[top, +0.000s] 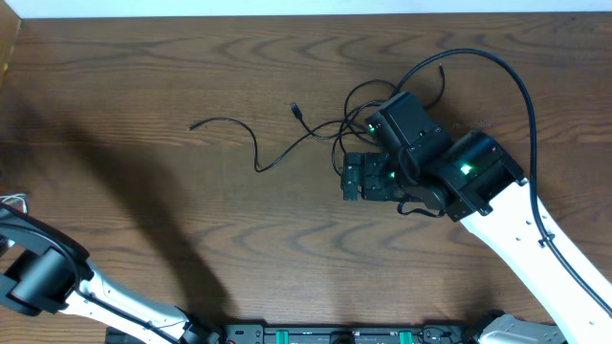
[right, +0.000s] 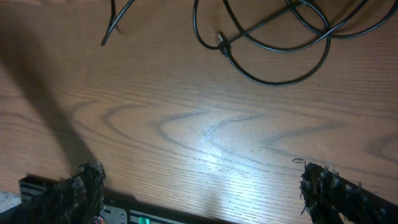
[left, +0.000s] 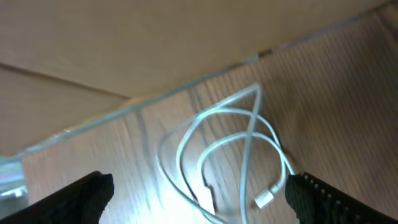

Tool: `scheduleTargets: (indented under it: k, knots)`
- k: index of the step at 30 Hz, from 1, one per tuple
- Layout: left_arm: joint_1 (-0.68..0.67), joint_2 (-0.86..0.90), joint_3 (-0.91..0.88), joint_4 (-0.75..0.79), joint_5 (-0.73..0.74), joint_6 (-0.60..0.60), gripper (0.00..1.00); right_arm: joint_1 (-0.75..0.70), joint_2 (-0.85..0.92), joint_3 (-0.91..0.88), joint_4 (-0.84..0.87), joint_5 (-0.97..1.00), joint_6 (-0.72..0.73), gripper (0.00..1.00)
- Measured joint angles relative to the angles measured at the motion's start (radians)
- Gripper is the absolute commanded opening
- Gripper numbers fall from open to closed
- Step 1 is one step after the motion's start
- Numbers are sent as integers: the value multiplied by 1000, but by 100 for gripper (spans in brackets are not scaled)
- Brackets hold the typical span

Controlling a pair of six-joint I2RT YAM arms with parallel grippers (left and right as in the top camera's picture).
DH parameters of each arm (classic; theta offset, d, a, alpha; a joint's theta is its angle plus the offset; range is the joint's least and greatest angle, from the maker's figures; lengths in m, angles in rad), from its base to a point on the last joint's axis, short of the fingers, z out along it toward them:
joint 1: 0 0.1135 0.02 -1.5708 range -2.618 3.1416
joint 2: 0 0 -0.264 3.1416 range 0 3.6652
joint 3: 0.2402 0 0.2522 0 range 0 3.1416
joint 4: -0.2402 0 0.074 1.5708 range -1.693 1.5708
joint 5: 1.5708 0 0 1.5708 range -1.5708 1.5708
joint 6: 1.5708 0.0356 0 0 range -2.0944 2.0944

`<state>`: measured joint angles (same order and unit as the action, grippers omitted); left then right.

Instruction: Untangle cables

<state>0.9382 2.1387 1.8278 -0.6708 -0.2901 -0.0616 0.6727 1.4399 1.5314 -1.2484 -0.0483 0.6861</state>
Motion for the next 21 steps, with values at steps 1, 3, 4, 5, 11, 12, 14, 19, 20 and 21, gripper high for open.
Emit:
scheduleTargets:
  k: [1,3,4,5,11,12,14,19,20,21]
  knots:
    - [0,0,0,-16,20,-5,94,0,0,0,0,0,0,99]
    - [0,0,0,-45,114,-13,94,0,0,0,0,0,0,99]
    - [0,0,0,-43,169,-17,94,0,0,0,0,0,0,99]
    - [-1,0,0,-36,217,-21,94,0,0,0,1,0,0,99]
    - [-27,-24,0,-9,416,-182,95,0,0,0,0,0,0,99]
    - [-35,-39,0,-6,425,-205,95,0,0,0,0,0,0,99]
    - [-55,-84,0,0,441,-250,95,0,0,0,0,0,0,99]
    - [-125,-253,0,-21,468,-360,95,0,0,0,0,0,-2,99]
    - [-138,-284,2,-38,491,-377,95,0,0,0,0,0,-2,99]
    - [-159,-321,5,-64,532,-393,95,0,0,0,0,0,-2,99]
